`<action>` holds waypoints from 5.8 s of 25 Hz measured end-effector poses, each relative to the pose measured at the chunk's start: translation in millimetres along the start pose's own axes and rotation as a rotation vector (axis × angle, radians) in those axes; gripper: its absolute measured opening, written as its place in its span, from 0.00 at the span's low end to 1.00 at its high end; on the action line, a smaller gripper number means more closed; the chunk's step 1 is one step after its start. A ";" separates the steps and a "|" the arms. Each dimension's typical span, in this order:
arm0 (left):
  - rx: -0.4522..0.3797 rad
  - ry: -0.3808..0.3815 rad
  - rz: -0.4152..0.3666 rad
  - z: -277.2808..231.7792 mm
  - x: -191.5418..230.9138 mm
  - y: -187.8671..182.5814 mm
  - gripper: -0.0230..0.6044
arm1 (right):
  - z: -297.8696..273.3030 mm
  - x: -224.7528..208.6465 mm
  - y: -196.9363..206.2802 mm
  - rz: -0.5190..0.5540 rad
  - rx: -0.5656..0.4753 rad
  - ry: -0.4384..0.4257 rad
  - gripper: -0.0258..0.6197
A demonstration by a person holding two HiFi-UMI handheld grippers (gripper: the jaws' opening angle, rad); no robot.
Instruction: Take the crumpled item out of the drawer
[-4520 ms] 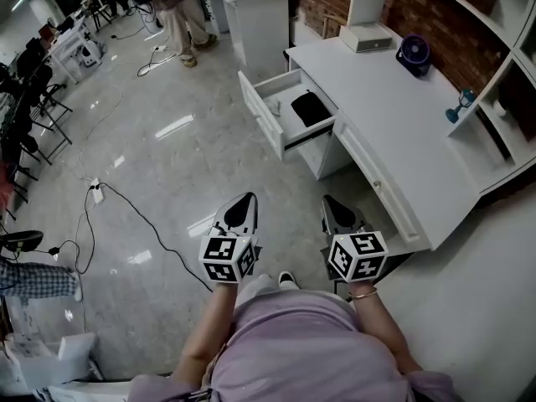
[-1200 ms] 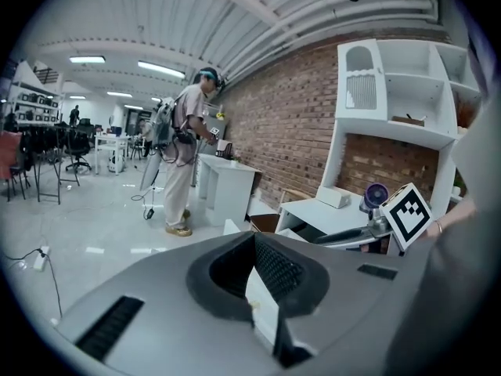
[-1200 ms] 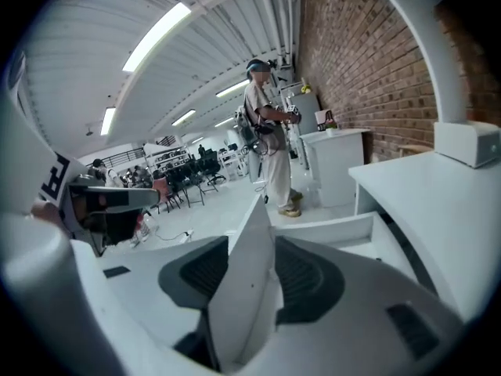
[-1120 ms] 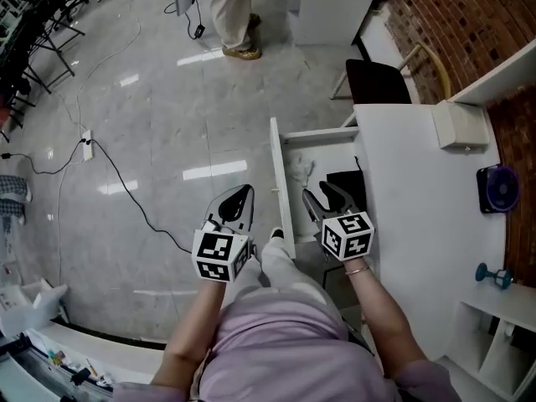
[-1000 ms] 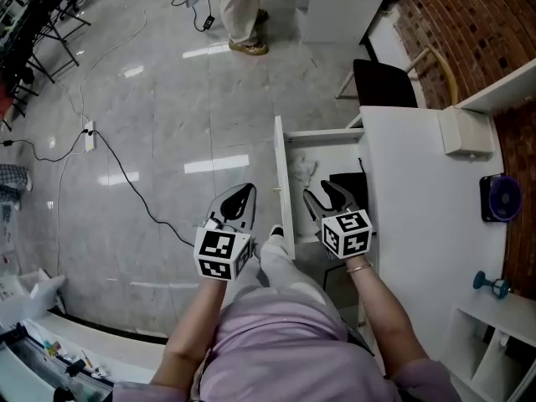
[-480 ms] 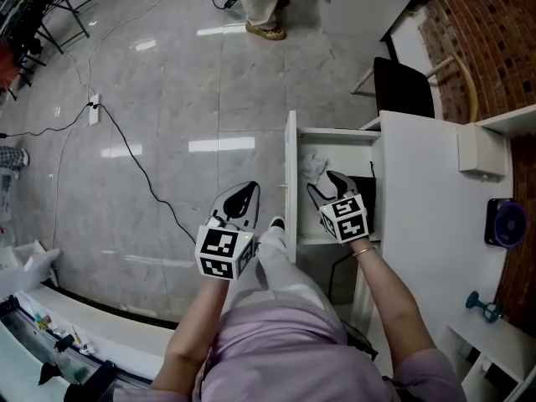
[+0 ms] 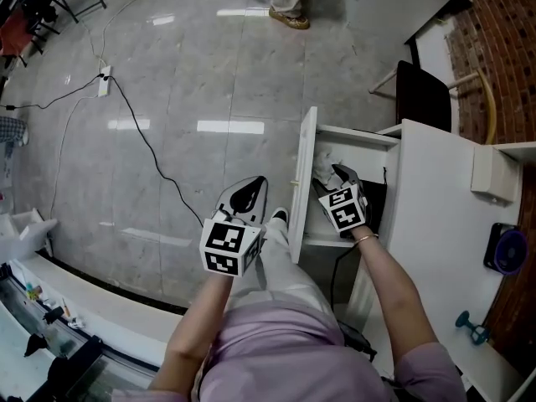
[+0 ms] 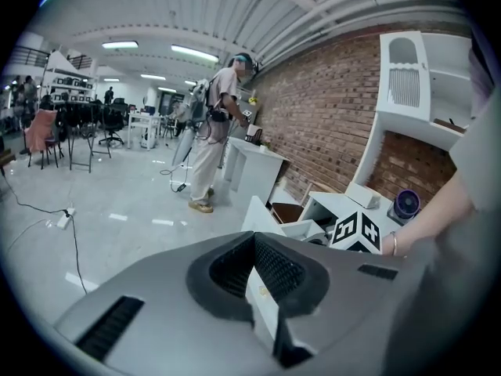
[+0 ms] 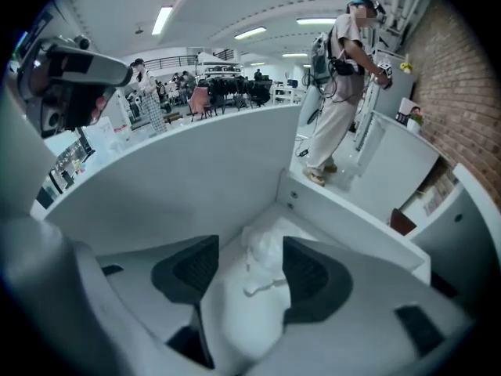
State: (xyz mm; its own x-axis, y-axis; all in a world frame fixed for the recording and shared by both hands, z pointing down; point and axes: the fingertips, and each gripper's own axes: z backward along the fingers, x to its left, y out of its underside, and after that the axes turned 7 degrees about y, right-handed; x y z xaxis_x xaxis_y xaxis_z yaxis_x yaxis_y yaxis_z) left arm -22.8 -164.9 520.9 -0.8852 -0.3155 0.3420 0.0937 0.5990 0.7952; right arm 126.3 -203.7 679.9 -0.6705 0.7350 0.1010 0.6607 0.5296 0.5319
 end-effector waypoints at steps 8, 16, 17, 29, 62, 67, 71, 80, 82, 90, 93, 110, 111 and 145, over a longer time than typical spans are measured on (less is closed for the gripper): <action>0.015 -0.034 0.010 2.3 6.9 11.8 0.04 | -32.2 -14.6 17.0 0.117 0.091 0.031 0.44; 0.026 -0.061 0.019 2.7 20.1 13.5 0.04 | -57.9 -12.4 27.2 0.157 0.163 -0.003 0.52; 0.028 -0.059 0.020 1.1 20.1 13.4 0.04 | -60.4 -12.4 28.4 0.156 0.169 -0.006 0.52; 0.032 -0.051 0.046 -16.1 25.0 10.8 0.04 | -82.5 -12.0 34.8 0.168 0.230 -0.022 0.53; 0.007 0.047 -0.016 14.5 13.1 3.5 0.04 | -9.9 27.6 43.4 -0.195 0.207 0.020 0.31; -0.002 0.094 -0.042 20.1 7.2 0.3 0.04 | 16.9 31.5 37.9 -0.284 0.165 0.061 0.31; -0.009 0.122 -0.059 24.3 5.4 -2.0 0.04 | 36.7 34.2 33.7 -0.351 0.133 0.093 0.31; -0.011 0.175 -0.084 33.9 0.3 -8.1 0.04 | 86.5 40.2 6.7 -0.435 0.012 0.152 0.31; -0.013 0.190 -0.092 33.9 -2.4 -10.1 0.04 | 96.6 40.9 3.6 -0.487 -0.014 0.156 0.31; -0.009 0.270 -0.109 36.6 -18.8 -12.3 0.04 | 137.3 49.1 -8.4 -0.604 -0.112 0.184 0.31; -0.002 0.291 -0.122 38.6 -21.2 -11.8 0.04 | 151.2 50.7 -16.2 -0.656 -0.159 0.192 0.31; -0.020 0.338 -0.208 51.6 -30.0 -29.4 0.04 | 228.5 56.0 -56.9 -0.838 -0.402 0.262 0.31; -0.021 0.340 -0.211 52.7 -30.1 -29.6 0.04 | 232.8 57.1 -58.8 -0.848 -0.418 0.268 0.31; -0.044 0.361 -0.217 56.0 -56.3 -39.0 0.04 | 293.1 36.5 -55.1 -0.811 -0.583 0.404 0.27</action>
State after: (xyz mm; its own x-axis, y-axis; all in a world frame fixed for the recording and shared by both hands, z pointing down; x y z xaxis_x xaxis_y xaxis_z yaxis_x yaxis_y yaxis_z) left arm -2.1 -129.3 442.6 -0.6705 -0.6735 0.3110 -0.0510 0.4601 0.8864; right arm 164.3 -81.9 407.9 -0.9686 0.0048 -0.2486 -0.2219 0.4345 0.8729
